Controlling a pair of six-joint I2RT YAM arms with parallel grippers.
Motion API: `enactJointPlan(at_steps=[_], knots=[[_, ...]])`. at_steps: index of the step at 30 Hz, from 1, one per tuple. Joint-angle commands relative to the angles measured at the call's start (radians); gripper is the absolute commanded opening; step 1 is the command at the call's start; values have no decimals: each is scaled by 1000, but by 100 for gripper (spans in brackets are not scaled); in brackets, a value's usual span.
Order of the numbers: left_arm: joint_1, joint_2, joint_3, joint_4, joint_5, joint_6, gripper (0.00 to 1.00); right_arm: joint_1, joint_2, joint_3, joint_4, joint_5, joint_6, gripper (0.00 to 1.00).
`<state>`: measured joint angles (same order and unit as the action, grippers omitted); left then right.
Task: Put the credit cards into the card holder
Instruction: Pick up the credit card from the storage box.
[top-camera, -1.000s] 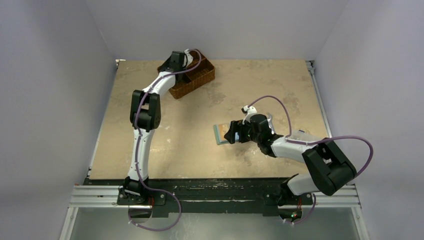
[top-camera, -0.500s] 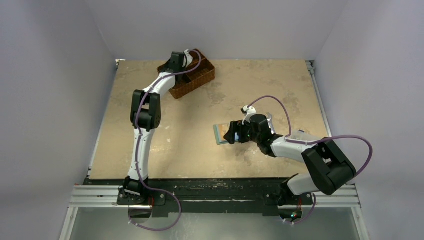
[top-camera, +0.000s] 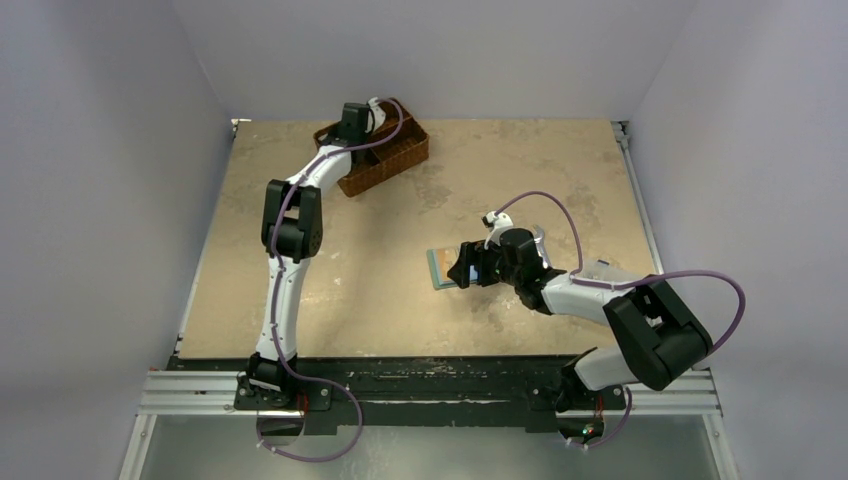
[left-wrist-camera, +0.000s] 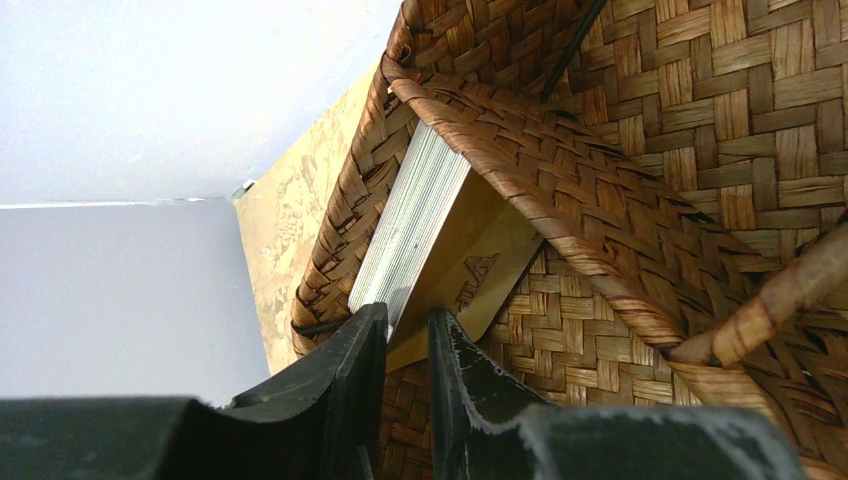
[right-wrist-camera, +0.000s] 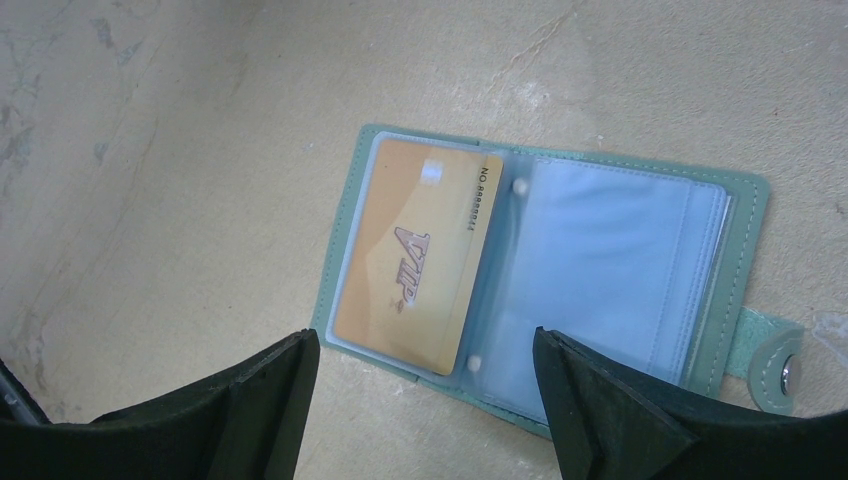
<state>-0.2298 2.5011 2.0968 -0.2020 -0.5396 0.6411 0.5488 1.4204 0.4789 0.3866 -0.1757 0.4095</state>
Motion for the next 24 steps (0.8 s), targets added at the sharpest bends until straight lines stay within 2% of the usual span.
enactJointPlan(at_steps=[1,7,11,24], knots=[[6,-24,15,47,-23,2,21,-3,4,33,43,-11,-12,87],[6,-51,18,20,5,-27,15,-3,1,34,43,-13,-12,87],[6,-65,22,8,10,-39,6,-3,-4,33,43,-15,-12,87],[6,-86,25,13,-4,-37,11,-3,-14,27,46,-15,-12,87]])
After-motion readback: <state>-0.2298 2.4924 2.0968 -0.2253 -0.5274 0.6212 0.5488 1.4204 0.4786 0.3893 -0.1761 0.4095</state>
